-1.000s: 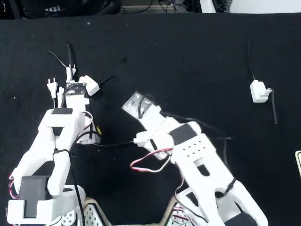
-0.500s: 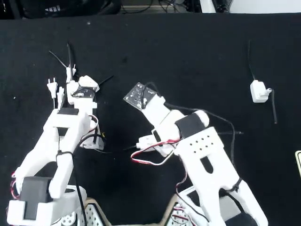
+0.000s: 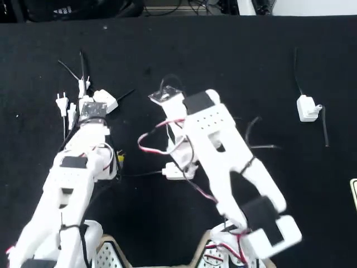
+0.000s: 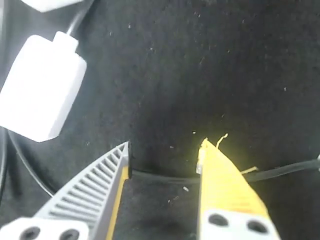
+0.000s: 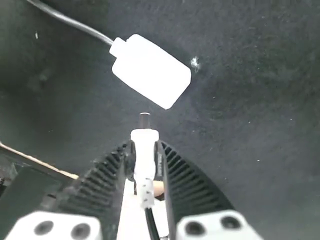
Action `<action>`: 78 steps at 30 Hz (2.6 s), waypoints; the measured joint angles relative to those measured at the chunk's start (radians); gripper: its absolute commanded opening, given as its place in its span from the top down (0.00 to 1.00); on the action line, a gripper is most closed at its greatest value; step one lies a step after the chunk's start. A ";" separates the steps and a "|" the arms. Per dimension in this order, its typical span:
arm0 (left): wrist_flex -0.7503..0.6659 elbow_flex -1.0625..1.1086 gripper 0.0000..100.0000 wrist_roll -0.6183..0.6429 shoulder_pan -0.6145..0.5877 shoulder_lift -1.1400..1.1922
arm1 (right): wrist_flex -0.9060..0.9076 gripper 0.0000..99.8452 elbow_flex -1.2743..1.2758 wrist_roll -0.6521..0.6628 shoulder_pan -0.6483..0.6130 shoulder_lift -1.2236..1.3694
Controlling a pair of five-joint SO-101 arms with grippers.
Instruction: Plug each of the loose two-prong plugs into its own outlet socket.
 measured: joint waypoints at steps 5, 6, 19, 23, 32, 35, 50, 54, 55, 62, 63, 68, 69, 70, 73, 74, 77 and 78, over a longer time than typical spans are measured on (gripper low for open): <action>-0.018 0.060 0.78 0.075 0.000 -0.101 | 0.012 0.99 -0.031 -0.055 0.000 0.046; -0.018 0.071 0.78 0.083 0.000 -0.120 | 0.012 0.99 -0.031 -0.058 0.000 0.054; -0.018 0.118 0.78 0.112 0.075 -0.219 | 0.012 0.99 -0.031 -0.066 0.006 0.071; -0.018 0.118 0.78 0.112 0.075 -0.219 | 0.012 0.99 -0.031 -0.080 0.005 0.147; -0.018 0.123 0.78 0.112 0.075 -0.219 | 0.031 0.99 -0.192 -0.147 0.005 0.270; -0.018 0.123 0.78 0.112 0.075 -0.219 | 0.031 0.99 -0.196 -0.158 0.040 0.275; -0.018 0.123 0.78 0.112 0.075 -0.219 | 0.031 0.99 -0.164 -0.184 0.112 0.276; -0.018 0.123 0.78 0.112 0.075 -0.219 | 0.031 0.99 -0.164 -0.269 0.112 0.276; -0.018 0.123 0.78 0.112 0.075 -0.219 | 0.031 0.99 -0.164 -0.278 0.112 0.276; -0.018 0.123 0.78 0.112 0.075 -0.219 | 0.031 0.99 -0.164 -0.298 0.063 0.276; -0.018 0.123 0.78 0.112 0.075 -0.219 | 0.031 0.99 -0.164 -0.298 0.054 0.276; -0.018 0.123 0.78 0.112 0.075 -0.219 | 0.031 0.99 -0.164 -0.321 0.052 0.276; -0.018 0.123 0.78 0.112 0.075 -0.219 | 0.031 0.99 -0.164 -0.322 0.052 0.276; -0.018 0.123 0.78 0.112 0.075 -0.219 | 0.031 0.99 -0.164 -0.322 0.052 0.276; -0.018 0.123 0.78 0.112 0.075 -0.219 | 0.031 0.99 -0.164 -0.322 0.052 0.276; -0.018 0.123 0.78 0.112 0.075 -0.219 | 0.031 0.99 -0.164 -0.322 0.052 0.276; -0.018 0.123 0.78 0.112 0.075 -0.219 | 0.026 0.99 -0.164 -0.322 0.052 0.276; -0.018 0.123 0.78 0.112 0.075 -0.219 | 0.018 0.99 -0.161 -0.322 0.052 0.276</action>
